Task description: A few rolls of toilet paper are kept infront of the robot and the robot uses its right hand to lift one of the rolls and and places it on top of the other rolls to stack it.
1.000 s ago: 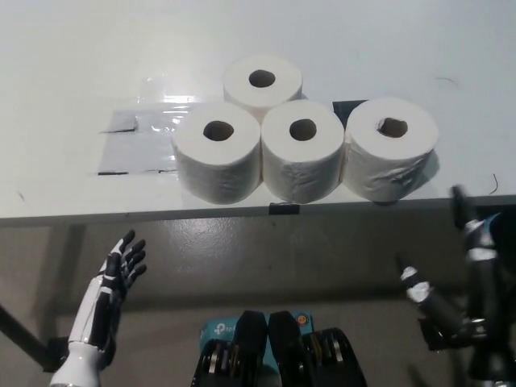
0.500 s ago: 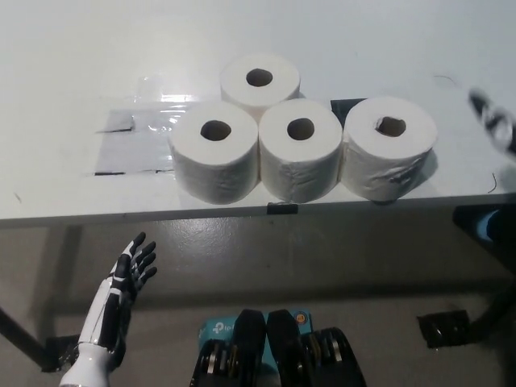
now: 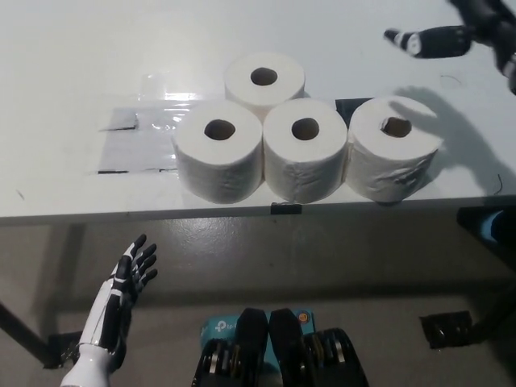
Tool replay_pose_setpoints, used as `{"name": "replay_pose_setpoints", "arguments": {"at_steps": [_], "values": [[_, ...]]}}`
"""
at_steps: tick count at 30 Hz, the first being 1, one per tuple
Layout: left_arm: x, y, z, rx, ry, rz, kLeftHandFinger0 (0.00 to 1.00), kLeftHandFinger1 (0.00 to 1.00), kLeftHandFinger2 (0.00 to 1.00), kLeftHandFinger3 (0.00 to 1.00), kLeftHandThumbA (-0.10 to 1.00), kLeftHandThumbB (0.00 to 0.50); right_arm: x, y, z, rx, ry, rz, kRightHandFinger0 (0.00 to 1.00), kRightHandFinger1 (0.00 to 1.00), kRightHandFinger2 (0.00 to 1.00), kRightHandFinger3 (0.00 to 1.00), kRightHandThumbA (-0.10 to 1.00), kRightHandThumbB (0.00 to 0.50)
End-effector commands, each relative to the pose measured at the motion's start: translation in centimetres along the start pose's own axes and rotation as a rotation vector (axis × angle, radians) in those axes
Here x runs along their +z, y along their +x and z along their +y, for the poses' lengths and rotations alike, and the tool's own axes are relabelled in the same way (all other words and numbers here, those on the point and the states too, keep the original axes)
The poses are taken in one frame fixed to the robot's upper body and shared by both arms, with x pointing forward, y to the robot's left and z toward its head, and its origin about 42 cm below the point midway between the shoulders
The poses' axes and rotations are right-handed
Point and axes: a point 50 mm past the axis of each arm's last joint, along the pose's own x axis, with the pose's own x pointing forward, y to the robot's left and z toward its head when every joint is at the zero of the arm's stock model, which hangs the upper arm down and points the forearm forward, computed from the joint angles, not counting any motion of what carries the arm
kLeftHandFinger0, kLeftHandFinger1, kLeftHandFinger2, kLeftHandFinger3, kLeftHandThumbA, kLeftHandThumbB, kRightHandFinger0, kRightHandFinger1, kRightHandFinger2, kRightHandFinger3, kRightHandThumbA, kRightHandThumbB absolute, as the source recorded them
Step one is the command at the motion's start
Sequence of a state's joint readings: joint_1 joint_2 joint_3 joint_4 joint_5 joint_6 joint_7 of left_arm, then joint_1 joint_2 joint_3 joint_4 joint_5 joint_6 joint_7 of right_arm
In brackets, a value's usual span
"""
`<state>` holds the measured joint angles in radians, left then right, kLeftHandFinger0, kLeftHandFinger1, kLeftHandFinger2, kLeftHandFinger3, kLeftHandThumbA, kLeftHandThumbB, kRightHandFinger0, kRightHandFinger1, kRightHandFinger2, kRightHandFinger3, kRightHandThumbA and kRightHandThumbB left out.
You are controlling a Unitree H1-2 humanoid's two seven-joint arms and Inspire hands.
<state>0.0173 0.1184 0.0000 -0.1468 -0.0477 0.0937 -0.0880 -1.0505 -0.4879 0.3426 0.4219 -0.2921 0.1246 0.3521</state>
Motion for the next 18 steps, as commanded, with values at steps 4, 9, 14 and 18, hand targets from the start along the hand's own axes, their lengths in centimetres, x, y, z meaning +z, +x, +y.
{"name": "replay_pose_setpoints", "arguments": {"at_steps": [4,9,14,18], "values": [[2.2,0.7,0.0,-0.044,0.008,-0.125,1.00,1.00,1.00,1.00,1.00,0.299,3.5,5.4,-10.0,0.501,-0.228,0.455,1.00,1.00,1.00,1.00,0.73,0.500],[2.4,0.6,0.3,-0.034,0.012,-0.130,1.00,1.00,1.00,1.00,1.00,0.312,3.6,6.3,-9.4,0.596,-0.294,0.444,1.00,1.00,1.00,1.00,0.84,0.454],[2.7,0.7,0.7,-0.027,0.013,-0.130,1.00,1.00,1.00,1.00,1.00,0.299,3.9,6.4,-9.8,0.637,-0.312,0.465,1.00,1.00,1.00,1.00,0.84,0.468],[2.7,0.7,0.7,-0.027,0.007,-0.136,1.00,1.00,1.00,1.00,1.00,0.280,4.2,6.5,-10.1,0.651,-0.316,0.475,1.00,1.00,1.00,1.00,0.82,0.474]]}}
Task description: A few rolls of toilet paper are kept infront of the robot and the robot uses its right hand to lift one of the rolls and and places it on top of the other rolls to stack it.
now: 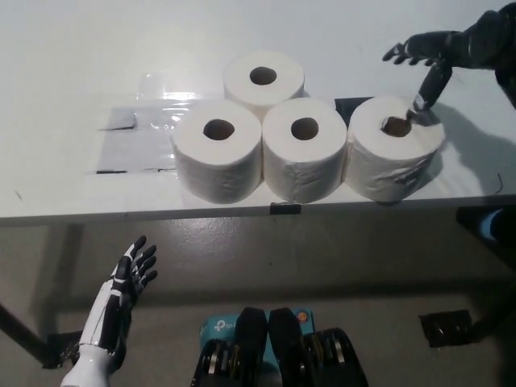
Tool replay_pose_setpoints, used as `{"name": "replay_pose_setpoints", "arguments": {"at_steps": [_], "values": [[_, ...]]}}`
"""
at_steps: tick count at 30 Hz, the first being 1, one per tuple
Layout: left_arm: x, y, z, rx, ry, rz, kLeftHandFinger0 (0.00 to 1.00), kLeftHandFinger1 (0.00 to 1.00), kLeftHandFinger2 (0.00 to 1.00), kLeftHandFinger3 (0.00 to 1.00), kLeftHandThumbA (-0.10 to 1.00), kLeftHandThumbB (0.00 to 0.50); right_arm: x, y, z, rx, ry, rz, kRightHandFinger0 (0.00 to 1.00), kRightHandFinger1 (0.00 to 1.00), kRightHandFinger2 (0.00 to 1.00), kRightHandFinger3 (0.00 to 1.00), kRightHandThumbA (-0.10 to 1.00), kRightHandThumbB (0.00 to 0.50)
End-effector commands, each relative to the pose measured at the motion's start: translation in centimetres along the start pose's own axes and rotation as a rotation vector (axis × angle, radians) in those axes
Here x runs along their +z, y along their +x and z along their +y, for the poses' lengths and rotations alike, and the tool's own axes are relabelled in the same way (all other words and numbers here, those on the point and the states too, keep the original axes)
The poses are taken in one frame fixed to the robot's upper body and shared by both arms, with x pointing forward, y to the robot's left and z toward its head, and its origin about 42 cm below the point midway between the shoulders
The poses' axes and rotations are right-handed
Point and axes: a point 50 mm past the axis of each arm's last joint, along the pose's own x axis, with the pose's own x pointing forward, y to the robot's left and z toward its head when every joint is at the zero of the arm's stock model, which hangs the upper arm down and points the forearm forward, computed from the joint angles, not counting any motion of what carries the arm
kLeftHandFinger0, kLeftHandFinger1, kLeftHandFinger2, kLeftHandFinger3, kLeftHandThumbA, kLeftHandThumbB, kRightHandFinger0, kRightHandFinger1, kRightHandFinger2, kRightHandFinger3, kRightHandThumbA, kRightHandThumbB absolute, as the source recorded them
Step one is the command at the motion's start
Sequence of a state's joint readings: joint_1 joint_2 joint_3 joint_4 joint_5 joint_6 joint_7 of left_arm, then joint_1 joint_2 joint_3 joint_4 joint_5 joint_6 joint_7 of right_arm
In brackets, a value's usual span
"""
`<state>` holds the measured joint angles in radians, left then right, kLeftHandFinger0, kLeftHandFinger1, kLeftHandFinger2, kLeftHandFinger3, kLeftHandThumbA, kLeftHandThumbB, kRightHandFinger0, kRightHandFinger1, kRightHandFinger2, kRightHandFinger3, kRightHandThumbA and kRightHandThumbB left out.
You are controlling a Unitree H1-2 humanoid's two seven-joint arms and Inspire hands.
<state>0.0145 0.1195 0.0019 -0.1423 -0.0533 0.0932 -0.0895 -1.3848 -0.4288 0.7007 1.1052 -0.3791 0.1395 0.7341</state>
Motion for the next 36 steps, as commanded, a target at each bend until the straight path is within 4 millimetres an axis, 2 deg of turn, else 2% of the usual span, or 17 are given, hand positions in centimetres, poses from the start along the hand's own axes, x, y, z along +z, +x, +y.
{"name": "replay_pose_setpoints", "arguments": {"at_steps": [1,5,7,9,11,15,18,21,24,28,30,31,33,34,36], "values": [[2.7,0.6,0.7,-0.026,0.011,-0.136,1.00,1.00,1.00,1.00,1.00,0.279,4.6,-7.6,-9.3,0.052,-0.139,0.033,1.00,1.00,1.00,1.00,0.81,0.477],[2.7,0.5,0.7,-0.020,0.007,-0.137,1.00,1.00,1.00,1.00,1.00,0.306,4.6,-7.4,-9.3,0.057,-0.128,0.042,1.00,1.00,1.00,1.00,0.81,0.499],[2.7,0.5,0.7,-0.023,0.009,-0.134,1.00,1.00,1.00,1.00,1.00,0.322,4.5,-7.4,-9.2,0.060,-0.129,0.031,1.00,1.00,1.00,1.00,0.81,0.493],[2.7,0.5,0.8,-0.022,0.011,-0.136,1.00,1.00,1.00,1.00,1.00,0.303,4.5,-7.2,-9.1,0.061,-0.130,0.031,1.00,1.00,1.00,1.00,0.82,0.467],[2.8,0.5,0.8,-0.021,0.018,-0.141,1.00,1.00,1.00,1.00,1.00,0.285,4.4,-7.2,-9.0,0.079,-0.109,0.014,1.00,1.00,1.00,1.00,0.80,0.464],[2.9,0.7,0.9,-0.022,0.021,-0.145,1.00,1.00,1.00,1.00,1.00,0.288,4.2,-6.8,-8.6,0.073,-0.107,0.012,1.00,1.00,1.00,1.00,0.81,0.473],[3.0,0.7,0.9,-0.023,0.022,-0.147,1.00,1.00,1.00,1.00,1.00,0.290,4.2,-6.4,-8.3,0.075,-0.122,0.010,1.00,1.00,1.00,1.00,0.85,0.451],[2.9,0.7,0.9,-0.020,0.012,-0.143,1.00,1.00,1.00,1.00,1.00,0.309,4.2,-5.8,-7.9,0.056,-0.139,0.047,1.00,1.00,1.00,1.00,0.88,0.500],[3.0,0.8,0.9,-0.020,0.019,-0.145,1.00,1.00,1.00,1.00,1.00,0.325,4.7,-5.4,-7.6,0.045,-0.174,0.044,1.00,1.00,1.00,1.00,0.87,0.487],[3.0,0.8,0.9,-0.022,0.023,-0.151,1.00,1.00,1.00,1.00,1.00,0.311,4.9,-4.6,-6.9,0.013,-0.213,0.054,1.00,1.00,1.00,1.00,0.91,0.500],[3.1,0.8,0.9,-0.021,0.018,-0.148,1.00,1.00,1.00,1.00,1.00,0.316,4.7,-4.0,-6.3,0.025,-0.199,0.023,1.00,1.00,1.00,1.00,0.91,0.473],[3.1,0.8,0.9,-0.025,0.020,-0.147,1.00,1.00,1.00,1.00,1.00,0.319,4.5,-3.9,-6.1,0.023,-0.161,0.009,1.00,1.00,1.00,1.00,0.86,0.490],[3.1,0.8,0.9,-0.025,0.020,-0.146,1.00,1.00,1.00,1.00,1.00,0.321,4.4,-3.5,-5.7,0.026,-0.160,0.013,1.00,1.00,1.00,1.00,0.88,0.500],[3.1,0.8,0.9,-0.027,0.020,-0.149,1.00,1.00,1.00,1.00,1.00,0.296,4.5,-3.2,-5.3,0.040,-0.165,0.004,1.00,1.00,1.00,1.00,0.90,0.474],[3.0,0.7,0.9,-0.030,0.020,-0.152,1.00,1.00,1.00,1.00,1.00,0.294,4.6,-2.9,-5.0,0.052,-0.159,0.007,1.00,1.00,1.00,1.00,0.91,0.468]]}}
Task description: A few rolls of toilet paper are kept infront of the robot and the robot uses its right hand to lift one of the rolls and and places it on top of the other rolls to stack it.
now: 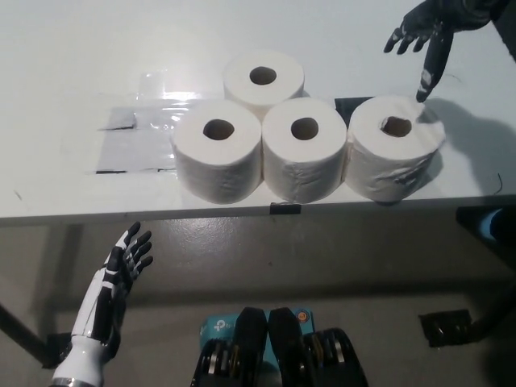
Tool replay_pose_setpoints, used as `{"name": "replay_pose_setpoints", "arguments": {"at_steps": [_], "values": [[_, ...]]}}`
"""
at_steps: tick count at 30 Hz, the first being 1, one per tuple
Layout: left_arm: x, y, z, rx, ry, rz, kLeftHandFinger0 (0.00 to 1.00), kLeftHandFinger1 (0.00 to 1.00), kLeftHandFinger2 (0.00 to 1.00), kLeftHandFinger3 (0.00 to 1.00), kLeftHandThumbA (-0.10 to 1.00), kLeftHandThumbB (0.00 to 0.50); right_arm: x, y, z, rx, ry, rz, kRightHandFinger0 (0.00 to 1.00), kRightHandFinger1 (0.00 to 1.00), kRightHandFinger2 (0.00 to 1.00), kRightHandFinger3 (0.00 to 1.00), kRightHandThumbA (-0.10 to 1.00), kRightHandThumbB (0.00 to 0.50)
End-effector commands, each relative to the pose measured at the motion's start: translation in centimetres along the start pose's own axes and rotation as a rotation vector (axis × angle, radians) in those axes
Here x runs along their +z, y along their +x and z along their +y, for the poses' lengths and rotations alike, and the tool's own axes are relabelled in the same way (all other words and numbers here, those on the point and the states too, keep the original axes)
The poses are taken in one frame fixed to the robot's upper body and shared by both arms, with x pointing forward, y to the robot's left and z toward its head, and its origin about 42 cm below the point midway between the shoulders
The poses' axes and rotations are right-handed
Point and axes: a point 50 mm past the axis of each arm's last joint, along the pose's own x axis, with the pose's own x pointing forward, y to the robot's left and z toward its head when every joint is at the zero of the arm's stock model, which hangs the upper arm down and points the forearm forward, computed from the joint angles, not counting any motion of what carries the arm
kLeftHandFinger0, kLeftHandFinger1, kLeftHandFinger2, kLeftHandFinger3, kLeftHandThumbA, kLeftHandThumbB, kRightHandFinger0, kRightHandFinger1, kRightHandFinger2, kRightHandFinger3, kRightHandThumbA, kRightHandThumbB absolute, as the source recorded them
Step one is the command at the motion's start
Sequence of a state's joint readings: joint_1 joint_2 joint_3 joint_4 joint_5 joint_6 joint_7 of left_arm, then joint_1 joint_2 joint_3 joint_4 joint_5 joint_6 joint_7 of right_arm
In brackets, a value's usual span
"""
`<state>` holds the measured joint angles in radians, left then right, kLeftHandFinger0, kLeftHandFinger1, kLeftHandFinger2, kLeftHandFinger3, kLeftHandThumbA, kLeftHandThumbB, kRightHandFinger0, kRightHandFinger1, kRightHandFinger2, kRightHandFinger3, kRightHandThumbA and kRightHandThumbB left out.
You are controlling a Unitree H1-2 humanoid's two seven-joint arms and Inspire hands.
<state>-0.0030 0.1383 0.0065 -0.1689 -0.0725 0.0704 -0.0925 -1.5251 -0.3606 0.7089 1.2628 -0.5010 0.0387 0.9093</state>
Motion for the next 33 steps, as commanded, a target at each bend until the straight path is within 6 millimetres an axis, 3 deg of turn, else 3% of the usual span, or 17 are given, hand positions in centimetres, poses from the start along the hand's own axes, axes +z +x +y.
{"name": "replay_pose_setpoints", "arguments": {"at_steps": [1,2,7,11,20,25,30,33], "values": [[1.6,0.4,0.3,-0.019,0.016,-0.081,1.00,1.00,1.00,1.00,1.00,0.310,0.9,-1.4,-1.8,-0.065,-0.014,-0.024,1.00,1.00,1.00,1.00,0.92,0.474],[1.6,0.4,0.3,-0.017,0.018,-0.079,1.00,1.00,1.00,1.00,1.00,0.331,0.9,-1.3,-1.7,-0.061,-0.016,-0.022,1.00,1.00,1.00,1.00,0.93,0.483],[1.7,0.4,0.3,-0.016,0.016,-0.082,1.00,1.00,1.00,1.00,1.00,0.344,1.1,-0.6,-1.3,-0.076,-0.015,-0.014,1.00,1.00,1.00,1.00,0.94,0.500],[1.7,0.4,0.3,-0.018,0.016,-0.083,1.00,1.00,1.00,1.00,1.00,0.332,1.3,-0.5,-1.3,-0.088,-0.036,0.008,1.00,1.00,1.00,1.00,0.98,0.500],[1.9,0.5,0.3,-0.021,0.015,-0.087,1.00,1.00,1.00,1.00,1.00,0.313,1.3,-0.1,-1.0,-0.085,0.012,-0.001,1.00,1.00,1.00,1.00,0.95,0.495],[1.9,0.6,0.3,-0.021,0.012,-0.089,1.00,1.00,1.00,1.00,1.00,0.335,1.2,0.1,-1.0,-0.139,-0.023,-0.012,1.00,1.00,1.00,1.00,0.96,0.499],[1.8,0.6,0.3,-0.022,0.016,-0.085,1.00,1.00,1.00,1.00,1.00,0.322,1.0,0.3,-1.1,-0.217,0.003,-0.002,1.00,1.00,1.00,1.00,0.94,0.500],[1.9,0.6,0.3,-0.020,0.022,-0.083,1.00,1.00,1.00,1.00,1.00,0.347,1.0,0.4,-1.0,-0.227,0.017,-0.002,1.00,1.00,1.00,1.00,0.94,0.500]]}}
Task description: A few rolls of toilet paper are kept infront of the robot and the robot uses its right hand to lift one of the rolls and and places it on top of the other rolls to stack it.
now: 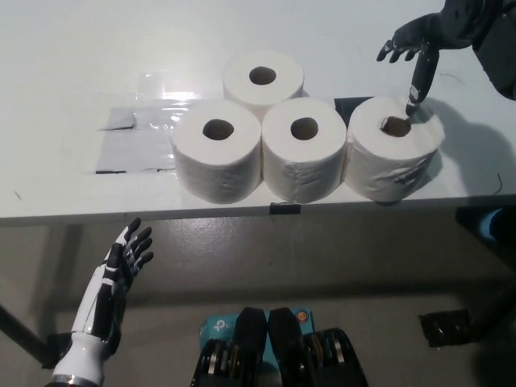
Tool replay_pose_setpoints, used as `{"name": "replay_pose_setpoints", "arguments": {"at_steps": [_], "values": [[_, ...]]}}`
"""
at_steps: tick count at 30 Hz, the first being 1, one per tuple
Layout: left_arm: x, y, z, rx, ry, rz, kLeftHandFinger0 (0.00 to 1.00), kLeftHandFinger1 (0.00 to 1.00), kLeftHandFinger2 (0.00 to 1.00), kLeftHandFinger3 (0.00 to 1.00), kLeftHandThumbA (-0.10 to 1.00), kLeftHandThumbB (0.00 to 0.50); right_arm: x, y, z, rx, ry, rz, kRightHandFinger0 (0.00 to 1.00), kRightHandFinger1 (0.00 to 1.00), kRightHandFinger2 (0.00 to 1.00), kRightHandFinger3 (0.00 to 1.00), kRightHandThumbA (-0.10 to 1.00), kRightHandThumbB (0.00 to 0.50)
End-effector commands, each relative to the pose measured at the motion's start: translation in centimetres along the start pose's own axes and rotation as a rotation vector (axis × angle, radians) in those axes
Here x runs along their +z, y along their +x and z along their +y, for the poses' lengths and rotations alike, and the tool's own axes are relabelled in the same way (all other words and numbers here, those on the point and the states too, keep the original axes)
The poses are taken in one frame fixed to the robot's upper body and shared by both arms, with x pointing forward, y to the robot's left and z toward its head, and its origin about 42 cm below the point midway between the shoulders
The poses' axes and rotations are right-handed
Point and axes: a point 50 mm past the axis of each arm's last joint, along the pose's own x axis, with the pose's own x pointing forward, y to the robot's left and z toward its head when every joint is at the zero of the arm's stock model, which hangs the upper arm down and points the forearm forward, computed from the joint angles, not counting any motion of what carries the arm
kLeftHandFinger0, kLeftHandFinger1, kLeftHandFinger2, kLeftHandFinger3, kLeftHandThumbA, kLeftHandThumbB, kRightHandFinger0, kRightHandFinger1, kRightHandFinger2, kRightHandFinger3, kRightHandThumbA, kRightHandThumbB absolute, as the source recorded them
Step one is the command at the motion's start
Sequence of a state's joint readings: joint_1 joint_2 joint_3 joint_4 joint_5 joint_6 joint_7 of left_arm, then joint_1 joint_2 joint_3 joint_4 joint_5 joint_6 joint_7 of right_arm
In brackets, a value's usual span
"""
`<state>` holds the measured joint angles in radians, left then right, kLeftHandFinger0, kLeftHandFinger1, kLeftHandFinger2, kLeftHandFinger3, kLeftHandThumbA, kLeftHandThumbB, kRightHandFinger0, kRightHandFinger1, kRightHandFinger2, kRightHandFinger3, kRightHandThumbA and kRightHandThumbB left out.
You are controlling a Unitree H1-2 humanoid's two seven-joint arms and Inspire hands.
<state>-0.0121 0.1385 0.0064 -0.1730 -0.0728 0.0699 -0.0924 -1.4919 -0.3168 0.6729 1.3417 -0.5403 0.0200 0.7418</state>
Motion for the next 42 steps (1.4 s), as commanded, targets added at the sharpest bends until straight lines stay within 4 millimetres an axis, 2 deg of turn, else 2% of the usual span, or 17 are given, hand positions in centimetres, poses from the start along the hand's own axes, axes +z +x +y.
{"name": "replay_pose_setpoints", "arguments": {"at_steps": [1,3,5,9,10,11,15,18,23,25,27,32,33,38,41,42], "values": [[1.5,0.3,0.4,-0.019,0.019,-0.070,1.00,1.00,1.00,1.00,1.00,0.348,1.1,-1.8,-2.9,-0.135,-0.003,-0.024,1.00,1.00,1.00,1.00,0.94,0.500],[1.6,0.3,0.4,-0.019,0.020,-0.072,1.00,1.00,1.00,1.00,1.00,0.346,1.2,-1.8,-2.9,-0.138,-0.001,-0.031,1.00,1.00,1.00,1.00,0.94,0.500],[1.6,0.3,0.4,-0.020,0.024,-0.073,1.00,1.00,1.00,1.00,1.00,0.305,1.3,-1.7,-2.7,-0.131,0.005,-0.038,1.00,1.00,1.00,1.00,0.93,0.500],[1.6,0.3,0.4,-0.020,0.015,-0.076,1.00,1.00,1.00,1.00,1.00,0.307,1.6,-1.5,-2.6,-0.115,0.024,-0.039,1.00,1.00,1.00,1.00,0.91,0.496],[1.7,0.4,0.4,-0.018,0.014,-0.076,1.00,1.00,1.00,1.00,1.00,0.339,1.6,-1.5,-2.5,-0.108,0.030,-0.047,1.00,1.00,1.00,1.00,0.91,0.500],[1.7,0.5,0.4,-0.022,0.013,-0.077,1.00,1.00,1.00,1.00,1.00,0.341,1.6,-1.5,-2.5,-0.105,0.015,-0.049,1.00,1.00,1.00,1.00,0.94,0.500],[1.7,0.5,0.4,-0.024,0.025,-0.081,1.00,1.00,1.00,1.00,1.00,0.313,1.9,-1.4,-2.4,-0.099,-0.001,-0.051,1.00,1.00,1.00,1.00,0.95,0.500],[1.7,0.5,0.4,-0.028,0.020,-0.083,1.00,1.00,1.00,1.00,1.00,0.303,2.1,-1.5,-2.4,-0.086,0.025,-0.057,1.00,1.00,1.00,1.00,0.93,0.492],[1.7,0.6,0.5,-0.027,0.017,-0.075,1.00,1.00,1.00,1.00,1.00,0.351,2.5,-1.6,-2.5,-0.066,0.020,-0.072,1.00,1.00,1.00,1.00,0.96,0.500],[1.7,0.5,0.5,-0.025,0.019,-0.073,1.00,1.00,1.00,1.00,1.00,0.353,2.5,-1.5,-2.4,-0.064,0.014,-0.072,1.00,1.00,1.00,1.00,0.97,0.500],[1.6,0.5,0.5,-0.026,0.021,-0.076,1.00,1.00,1.00,1.00,1.00,0.334,2.4,-1.4,-2.2,-0.053,0.003,-0.082,1.00,1.00,1.00,1.00,0.98,0.499],[1.7,0.5,0.5,-0.026,0.019,-0.076,1.00,1.00,1.00,1.00,1.00,0.332,2.0,-1.0,-1.6,-0.030,0.042,-0.068,1.00,1.00,1.00,1.00,0.92,0.500],[1.8,0.6,0.5,-0.027,0.020,-0.079,1.00,1.00,1.00,1.00,1.00,0.346,1.9,-0.9,-1.6,-0.033,0.049,-0.056,1.00,1.00,1.00,1.00,0.90,0.500],[1.7,0.6,0.6,-0.022,0.012,-0.082,1.00,1.00,1.00,1.00,1.00,0.350,1.8,-0.7,-1.3,-0.023,0.047,-0.057,1.00,1.00,1.00,1.00,0.86,0.490],[1.8,0.6,0.6,-0.022,0.015,-0.079,1.00,1.00,1.00,1.00,1.00,0.371,1.7,-0.6,-1.1,-0.014,0.063,-0.042,1.00,1.00,1.00,1.00,0.83,0.500],[1.8,0.6,0.5,-0.021,0.013,-0.080,1.00,1.00,1.00,1.00,1.00,0.374,1.7,-0.5,-1.0,-0.013,0.072,-0.038,1.00,1.00,1.00,1.00,0.82,0.476]]}}
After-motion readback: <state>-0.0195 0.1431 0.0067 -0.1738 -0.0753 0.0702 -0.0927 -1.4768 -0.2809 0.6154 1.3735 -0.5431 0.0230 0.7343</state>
